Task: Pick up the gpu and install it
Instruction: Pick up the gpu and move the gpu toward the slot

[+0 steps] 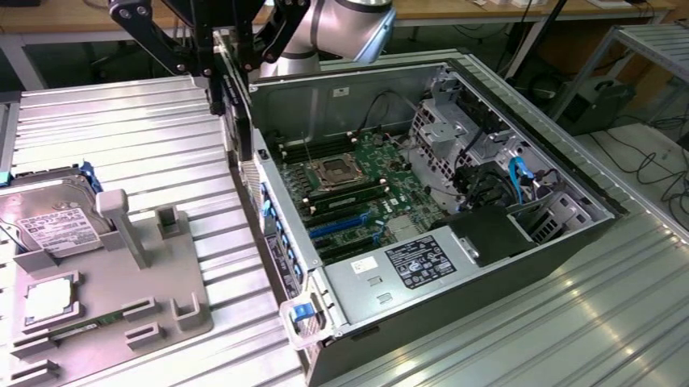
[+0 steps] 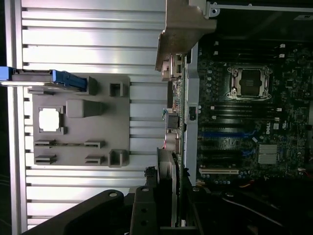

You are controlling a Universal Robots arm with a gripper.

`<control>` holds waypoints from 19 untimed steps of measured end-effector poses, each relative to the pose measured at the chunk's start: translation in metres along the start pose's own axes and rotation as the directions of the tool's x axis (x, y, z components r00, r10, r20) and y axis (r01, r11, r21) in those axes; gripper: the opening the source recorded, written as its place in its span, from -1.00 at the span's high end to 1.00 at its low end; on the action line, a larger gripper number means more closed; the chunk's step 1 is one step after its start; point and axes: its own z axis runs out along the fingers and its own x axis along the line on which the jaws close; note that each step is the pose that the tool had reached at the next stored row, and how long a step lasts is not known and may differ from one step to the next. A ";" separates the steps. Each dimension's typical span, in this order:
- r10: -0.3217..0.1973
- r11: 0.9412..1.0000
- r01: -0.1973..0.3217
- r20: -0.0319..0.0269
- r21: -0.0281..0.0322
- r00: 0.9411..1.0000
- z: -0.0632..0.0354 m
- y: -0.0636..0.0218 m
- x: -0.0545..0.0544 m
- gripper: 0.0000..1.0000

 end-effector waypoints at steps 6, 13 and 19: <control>0.000 1.000 0.000 0.000 0.000 1.000 0.0003 -0.0002 -0.008 0.44; 0.000 1.000 0.000 0.000 0.000 1.000 0.0006 -0.0004 -0.019 0.44; 0.000 1.000 0.000 0.000 0.000 1.000 0.0008 -0.0005 -0.025 0.44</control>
